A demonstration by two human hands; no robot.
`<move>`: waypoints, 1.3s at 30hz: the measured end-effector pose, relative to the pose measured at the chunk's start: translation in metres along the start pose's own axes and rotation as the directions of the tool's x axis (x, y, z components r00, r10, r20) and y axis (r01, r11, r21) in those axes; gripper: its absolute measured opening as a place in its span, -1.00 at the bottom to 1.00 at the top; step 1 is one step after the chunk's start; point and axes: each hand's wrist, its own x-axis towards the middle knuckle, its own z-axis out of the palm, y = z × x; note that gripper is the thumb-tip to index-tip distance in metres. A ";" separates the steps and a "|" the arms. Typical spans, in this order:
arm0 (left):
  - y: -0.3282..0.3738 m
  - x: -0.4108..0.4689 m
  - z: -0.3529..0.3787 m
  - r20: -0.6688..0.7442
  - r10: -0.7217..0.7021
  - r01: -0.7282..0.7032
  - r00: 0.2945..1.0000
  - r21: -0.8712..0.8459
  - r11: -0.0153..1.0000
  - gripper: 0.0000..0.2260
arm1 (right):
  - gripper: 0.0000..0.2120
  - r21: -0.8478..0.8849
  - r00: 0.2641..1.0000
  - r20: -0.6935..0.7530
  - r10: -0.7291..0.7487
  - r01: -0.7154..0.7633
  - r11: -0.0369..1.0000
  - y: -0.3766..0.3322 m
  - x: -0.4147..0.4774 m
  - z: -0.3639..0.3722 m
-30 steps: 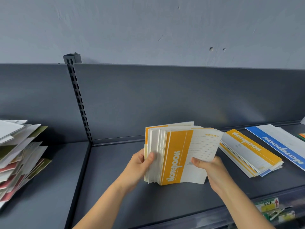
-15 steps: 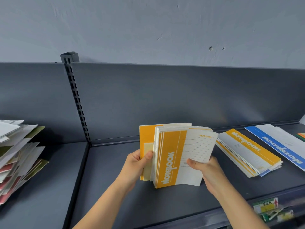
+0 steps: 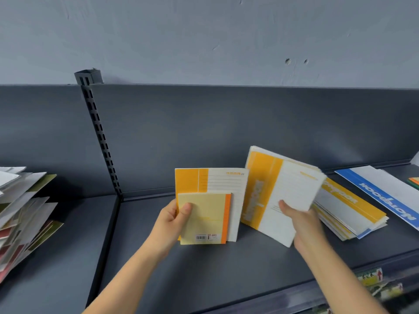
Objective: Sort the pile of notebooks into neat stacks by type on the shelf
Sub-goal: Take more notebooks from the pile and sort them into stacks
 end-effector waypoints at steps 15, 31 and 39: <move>-0.003 0.000 0.035 0.010 0.115 -0.115 0.993 0.049 0.992 -0.64 | -0.55 -0.239 0.806 0.587 0.073 0.086 0.967 0.022 -0.029 0.038; -0.002 0.002 0.032 0.149 0.099 -0.107 0.984 0.050 0.993 -0.30 | -0.24 -0.269 0.904 0.425 -0.046 0.175 0.947 0.063 -0.033 0.037; -0.015 0.010 0.016 0.248 0.061 -0.117 0.967 0.218 0.969 -0.45 | -0.46 -0.375 0.943 0.323 -0.080 0.205 0.904 0.064 -0.045 0.041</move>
